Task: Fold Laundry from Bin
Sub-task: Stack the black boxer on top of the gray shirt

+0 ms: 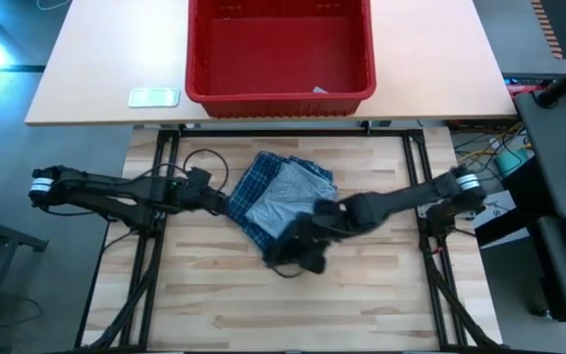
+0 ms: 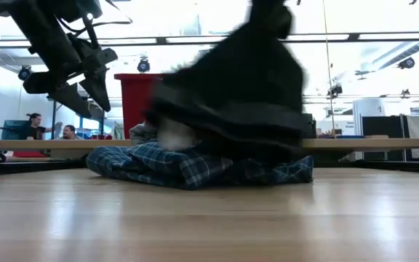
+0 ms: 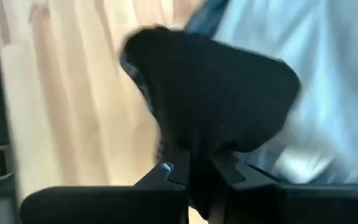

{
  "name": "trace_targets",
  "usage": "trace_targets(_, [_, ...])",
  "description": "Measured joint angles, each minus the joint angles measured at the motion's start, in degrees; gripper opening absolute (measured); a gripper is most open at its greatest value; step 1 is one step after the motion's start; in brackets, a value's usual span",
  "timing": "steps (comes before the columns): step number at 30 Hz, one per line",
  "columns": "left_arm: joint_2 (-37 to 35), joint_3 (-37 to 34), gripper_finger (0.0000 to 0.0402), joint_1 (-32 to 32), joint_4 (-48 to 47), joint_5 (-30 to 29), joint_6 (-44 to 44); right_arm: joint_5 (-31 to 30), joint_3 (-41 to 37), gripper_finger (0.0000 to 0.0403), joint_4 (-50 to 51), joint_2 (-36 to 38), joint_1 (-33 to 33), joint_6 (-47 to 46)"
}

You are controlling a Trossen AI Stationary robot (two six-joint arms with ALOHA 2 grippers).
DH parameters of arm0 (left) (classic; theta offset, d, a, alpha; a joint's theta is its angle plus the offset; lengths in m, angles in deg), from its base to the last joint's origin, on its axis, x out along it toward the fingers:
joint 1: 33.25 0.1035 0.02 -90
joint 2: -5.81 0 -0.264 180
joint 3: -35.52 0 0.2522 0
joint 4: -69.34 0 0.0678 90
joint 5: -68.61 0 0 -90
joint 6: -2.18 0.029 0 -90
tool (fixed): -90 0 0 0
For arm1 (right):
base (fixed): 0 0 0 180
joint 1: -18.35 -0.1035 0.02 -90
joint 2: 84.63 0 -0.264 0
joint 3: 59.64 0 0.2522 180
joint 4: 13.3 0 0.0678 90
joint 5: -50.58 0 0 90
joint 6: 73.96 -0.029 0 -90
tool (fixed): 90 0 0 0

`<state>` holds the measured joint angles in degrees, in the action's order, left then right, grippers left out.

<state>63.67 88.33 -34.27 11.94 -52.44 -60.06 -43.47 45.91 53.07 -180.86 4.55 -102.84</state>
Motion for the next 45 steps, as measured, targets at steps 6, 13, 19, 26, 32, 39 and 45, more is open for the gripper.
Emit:
trace_targets(6, [0.15, 0.44, 0.0249, 0.0, -0.88, 0.02, 1.47, -1.25, 18.34, 0.0013, 5.64, -9.61, 4.53, 13.0])
trace_targets(13, [-0.09, 0.52, 0.0249, 0.82, -2.87, -1.05, 2.39, -4.02, 28.62, 0.0013, 14.73, -15.77, 13.65, 16.03])
trace_targets(19, [-0.66, 0.55, 0.0249, 4.1, -2.73, -1.03, 2.89, -0.66, 32.07, 0.0013, 14.5, -16.02, 19.7, 15.59])
trace_targets(26, [-3.05, 0.55, 0.0249, 9.54, -1.82, -1.01, 5.03, 3.54, 28.27, 0.0013, 24.17, -15.46, 25.79, 11.47])
trace_targets(32, [-3.34, 0.57, 0.0249, 12.57, 1.88, 2.04, 6.99, 5.19, 19.35, 0.0022, 22.49, -16.41, 28.0, 11.58])
trace_targets(39, [-3.06, 0.57, 0.0249, 13.14, 4.38, 4.14, 8.87, 5.39, 17.48, 0.0127, 22.9, -12.15, 26.69, 12.67])
trace_targets(45, [-4.0, 0.57, 0.0249, 13.14, 4.15, 4.2, 15.04, -3.11, 14.85, 0.0215, 21.25, -5.41, 19.93, 27.3])
